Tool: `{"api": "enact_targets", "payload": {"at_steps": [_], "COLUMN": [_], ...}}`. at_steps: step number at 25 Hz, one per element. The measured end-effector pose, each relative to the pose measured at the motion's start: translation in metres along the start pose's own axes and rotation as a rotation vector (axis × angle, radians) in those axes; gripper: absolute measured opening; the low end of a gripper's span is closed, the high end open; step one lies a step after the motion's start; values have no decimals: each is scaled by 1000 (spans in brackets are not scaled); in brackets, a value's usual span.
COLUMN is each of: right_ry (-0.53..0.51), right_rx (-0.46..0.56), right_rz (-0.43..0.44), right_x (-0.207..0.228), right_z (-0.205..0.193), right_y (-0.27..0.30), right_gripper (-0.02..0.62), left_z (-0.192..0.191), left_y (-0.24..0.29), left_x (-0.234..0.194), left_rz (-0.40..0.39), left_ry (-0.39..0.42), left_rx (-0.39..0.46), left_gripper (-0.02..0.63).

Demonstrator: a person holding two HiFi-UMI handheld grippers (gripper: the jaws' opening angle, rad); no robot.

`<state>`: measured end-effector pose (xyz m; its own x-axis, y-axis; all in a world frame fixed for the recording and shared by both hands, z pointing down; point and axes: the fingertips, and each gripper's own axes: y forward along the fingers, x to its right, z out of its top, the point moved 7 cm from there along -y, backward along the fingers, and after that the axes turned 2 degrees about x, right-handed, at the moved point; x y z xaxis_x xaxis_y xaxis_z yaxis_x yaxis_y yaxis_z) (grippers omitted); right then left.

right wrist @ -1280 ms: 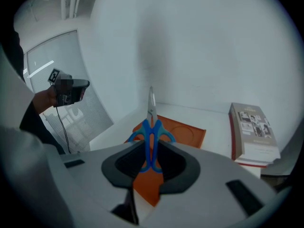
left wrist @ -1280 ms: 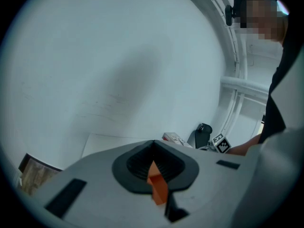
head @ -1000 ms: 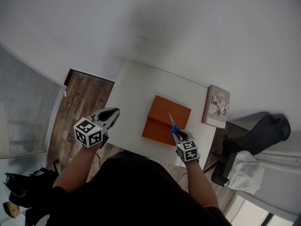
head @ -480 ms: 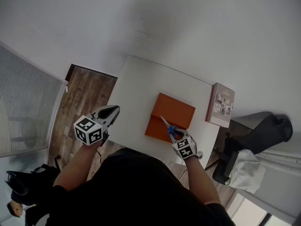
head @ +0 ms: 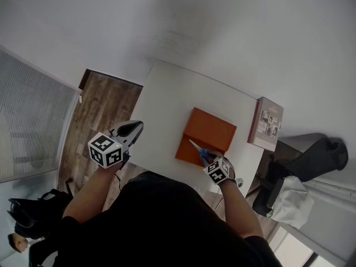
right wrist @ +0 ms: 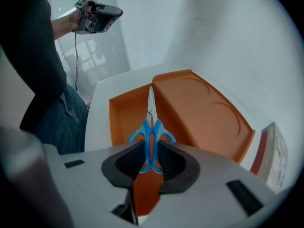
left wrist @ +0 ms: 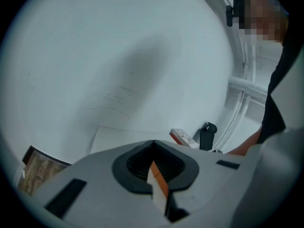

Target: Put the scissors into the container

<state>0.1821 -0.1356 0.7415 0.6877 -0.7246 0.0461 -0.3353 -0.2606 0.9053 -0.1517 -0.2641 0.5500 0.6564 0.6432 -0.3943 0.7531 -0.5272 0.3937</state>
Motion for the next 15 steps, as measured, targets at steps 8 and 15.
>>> {"api": "enact_targets", "payload": {"at_steps": [8, 15], "right_ry": [-74, -141], "right_rx": [-102, -158], "right_rz": [13, 19], "right_x": [6, 2], "right_z": [-3, -1], "right_y": [23, 34], "right_gripper": [84, 84], "left_z": [2, 3], "left_y": [5, 12], "left_x": [-11, -13], "left_rz": [2, -10], "left_ry": [-4, -8], "left_rx": [-15, -25], "left_gripper": [9, 9]}}
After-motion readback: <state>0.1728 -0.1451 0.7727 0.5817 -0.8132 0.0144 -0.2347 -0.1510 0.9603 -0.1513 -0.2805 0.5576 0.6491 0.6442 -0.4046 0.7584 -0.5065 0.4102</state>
